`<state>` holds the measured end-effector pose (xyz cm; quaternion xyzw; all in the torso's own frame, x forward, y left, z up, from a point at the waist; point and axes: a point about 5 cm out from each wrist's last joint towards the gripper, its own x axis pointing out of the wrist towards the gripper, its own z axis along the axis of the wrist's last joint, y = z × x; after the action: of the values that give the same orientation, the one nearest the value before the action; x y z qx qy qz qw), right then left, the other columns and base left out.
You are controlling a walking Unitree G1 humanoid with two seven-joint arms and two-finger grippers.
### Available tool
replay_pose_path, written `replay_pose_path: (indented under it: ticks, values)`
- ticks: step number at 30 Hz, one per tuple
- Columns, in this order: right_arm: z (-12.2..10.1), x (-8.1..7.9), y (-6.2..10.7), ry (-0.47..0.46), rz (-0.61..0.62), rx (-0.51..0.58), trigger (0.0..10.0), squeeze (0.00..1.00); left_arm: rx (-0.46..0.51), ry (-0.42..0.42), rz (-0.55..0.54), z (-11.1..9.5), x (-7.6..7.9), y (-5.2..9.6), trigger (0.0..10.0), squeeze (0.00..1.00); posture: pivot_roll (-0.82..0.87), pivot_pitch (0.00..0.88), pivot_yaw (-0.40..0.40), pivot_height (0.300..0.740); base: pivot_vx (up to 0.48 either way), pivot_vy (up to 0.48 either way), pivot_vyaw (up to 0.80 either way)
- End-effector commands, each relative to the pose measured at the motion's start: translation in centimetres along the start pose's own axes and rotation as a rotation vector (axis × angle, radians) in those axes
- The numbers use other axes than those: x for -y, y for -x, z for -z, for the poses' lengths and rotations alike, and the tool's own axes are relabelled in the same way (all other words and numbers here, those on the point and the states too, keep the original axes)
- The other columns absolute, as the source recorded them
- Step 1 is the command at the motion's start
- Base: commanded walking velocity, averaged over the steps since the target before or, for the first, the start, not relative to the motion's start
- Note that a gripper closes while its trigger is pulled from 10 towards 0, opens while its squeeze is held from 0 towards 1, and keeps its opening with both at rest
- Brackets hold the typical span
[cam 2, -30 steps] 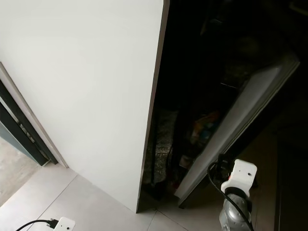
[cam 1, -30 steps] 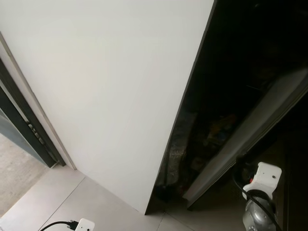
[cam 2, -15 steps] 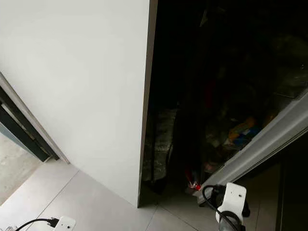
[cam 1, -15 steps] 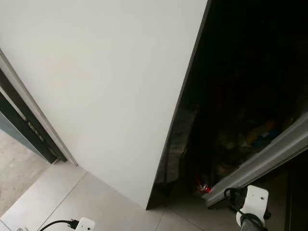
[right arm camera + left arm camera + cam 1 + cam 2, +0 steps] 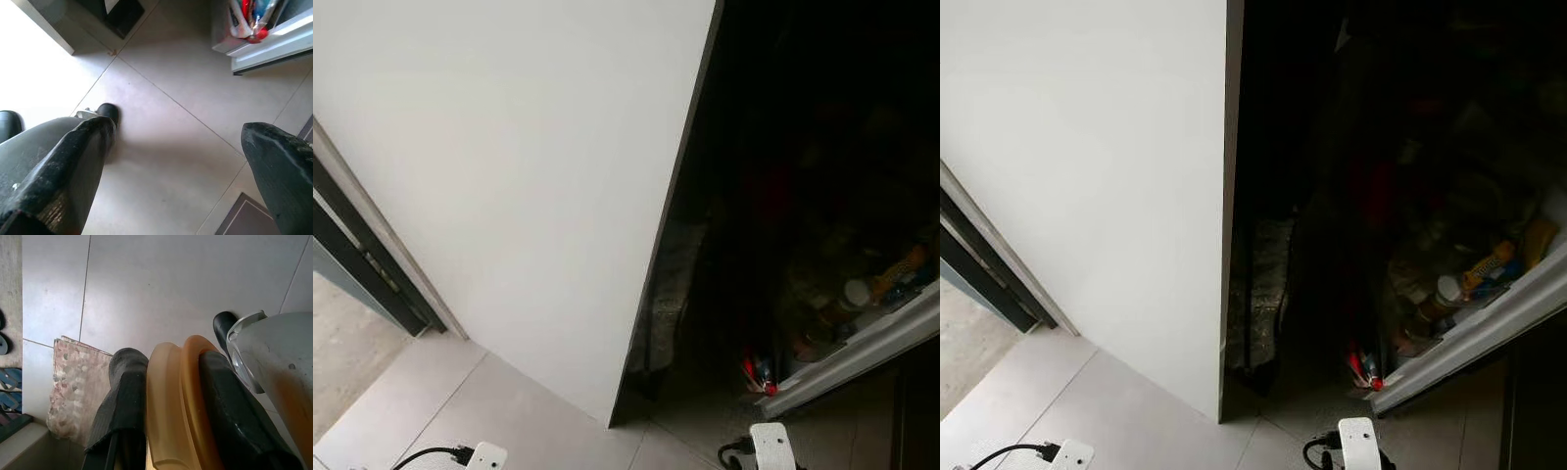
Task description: Restocking fridge
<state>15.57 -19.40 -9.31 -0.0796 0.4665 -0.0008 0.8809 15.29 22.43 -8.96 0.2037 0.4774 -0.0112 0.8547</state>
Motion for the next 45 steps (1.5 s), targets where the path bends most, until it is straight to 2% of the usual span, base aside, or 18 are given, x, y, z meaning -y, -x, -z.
replay_pose_path:
  ticks: [1,6,12,13,16,18,19,24,28,37,43,45]
  values:
    - [0.0,0.0,0.0,-0.025,0.008,-0.012,10.0,0.00,-0.023,-0.010,0.012,0.8,0.0,0.2,10.0,0.00,0.06,0.118,-0.058,0.740,0.000,0.000,0.00]
    - [-0.4,-0.2,-0.1,-0.065,0.007,0.007,10.0,0.00,-0.019,-0.008,0.013,0.8,-0.1,0.2,10.0,0.00,0.07,0.119,-0.054,0.740,0.000,0.000,0.00]
    - [0.2,-0.3,0.0,-0.171,0.046,-0.013,10.0,0.00,-0.015,-0.010,0.033,0.5,0.3,0.1,10.0,0.00,0.06,0.116,-0.050,0.740,0.000,0.000,0.00]
    - [0.4,-0.2,0.0,-0.232,0.074,-0.021,10.0,0.00,-0.009,-0.017,0.045,0.4,0.4,0.1,10.0,0.00,0.06,0.114,-0.049,0.740,0.000,0.000,0.00]
    - [0.8,0.0,0.1,-0.309,0.101,-0.033,10.0,0.00,-0.016,-0.043,0.058,0.5,0.7,0.1,10.0,0.00,0.06,0.108,-0.047,0.740,0.000,0.000,0.00]
    - [0.7,0.0,0.1,-0.284,0.086,-0.024,10.0,0.00,-0.019,-0.049,0.060,0.5,0.7,0.1,10.0,0.00,0.06,0.108,-0.047,0.740,0.000,0.000,0.00]
    - [0.6,-0.1,0.1,-0.224,0.052,-0.014,10.0,0.00,-0.025,-0.053,0.061,0.7,0.7,0.1,10.0,0.00,0.06,0.105,-0.048,0.740,0.000,-0.300,0.00]
    - [0.9,0.4,0.1,-0.249,0.072,-0.029,10.0,0.00,-0.047,-0.048,0.058,1.4,0.2,0.3,10.0,0.00,0.06,0.099,-0.045,0.740,0.000,-0.319,0.00]
    - [0.6,-0.1,0.0,-0.217,0.043,-0.031,10.0,0.00,-0.056,-0.053,0.062,1.7,0.1,0.3,10.0,0.00,0.06,0.097,-0.043,0.740,0.000,-0.320,0.00]
    - [0.5,-0.7,0.0,-0.240,0.029,-0.032,10.0,0.00,-0.061,-0.053,0.067,1.9,0.1,0.4,10.0,0.00,0.06,0.103,-0.044,0.740,0.000,-0.319,0.00]
    - [1.0,-0.4,0.1,-0.221,0.025,-0.043,10.0,0.00,-0.066,-0.050,0.070,2.0,0.2,0.4,10.0,0.00,0.06,0.111,-0.047,0.740,0.000,-0.319,0.14]
    - [1.2,-0.4,0.2,-0.189,0.019,-0.058,10.0,0.00,-0.067,-0.048,0.070,2.0,0.3,0.4,10.0,0.00,0.06,0.117,-0.048,0.740,0.000,-0.319,0.63]
